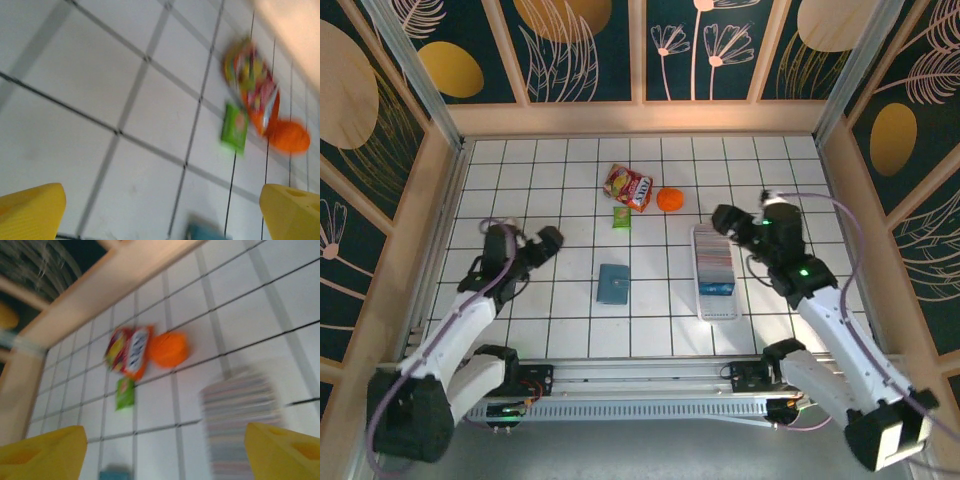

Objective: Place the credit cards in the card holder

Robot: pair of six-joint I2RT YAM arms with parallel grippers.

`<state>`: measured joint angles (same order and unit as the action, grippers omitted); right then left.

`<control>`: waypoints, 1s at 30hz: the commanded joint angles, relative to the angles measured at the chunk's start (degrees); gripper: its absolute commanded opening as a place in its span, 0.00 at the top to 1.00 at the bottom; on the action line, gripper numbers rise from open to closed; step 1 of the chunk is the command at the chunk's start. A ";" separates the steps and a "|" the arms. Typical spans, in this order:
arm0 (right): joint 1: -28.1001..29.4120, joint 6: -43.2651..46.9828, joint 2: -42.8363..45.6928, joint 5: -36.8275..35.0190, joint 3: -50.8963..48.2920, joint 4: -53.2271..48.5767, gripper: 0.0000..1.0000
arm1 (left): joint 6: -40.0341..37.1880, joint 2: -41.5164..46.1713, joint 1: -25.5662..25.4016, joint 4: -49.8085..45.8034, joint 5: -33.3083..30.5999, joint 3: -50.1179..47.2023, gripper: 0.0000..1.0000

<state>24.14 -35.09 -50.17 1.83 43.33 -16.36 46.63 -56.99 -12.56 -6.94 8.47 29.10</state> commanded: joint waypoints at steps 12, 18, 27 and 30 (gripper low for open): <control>28.81 -12.29 -30.43 -9.34 4.81 14.78 0.88 | 0.50 -0.26 -16.70 -0.30 -0.55 -4.58 0.05; 29.30 -13.79 -41.75 -6.17 7.70 18.63 1.00 | 1.51 -2.16 -16.93 0.42 1.07 -5.46 0.23; 29.35 -13.79 -50.50 -3.06 11.53 21.44 1.00 | 4.46 -2.73 -19.34 3.74 2.72 -6.16 0.44; 29.37 -13.86 -52.06 -3.06 12.12 21.96 1.00 | 5.04 -2.18 -19.56 3.95 1.74 -6.62 0.49</control>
<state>53.36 -48.40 -100.92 -1.45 53.71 3.73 50.28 -60.23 -31.73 -4.45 10.28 23.53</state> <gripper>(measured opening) 0.040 0.527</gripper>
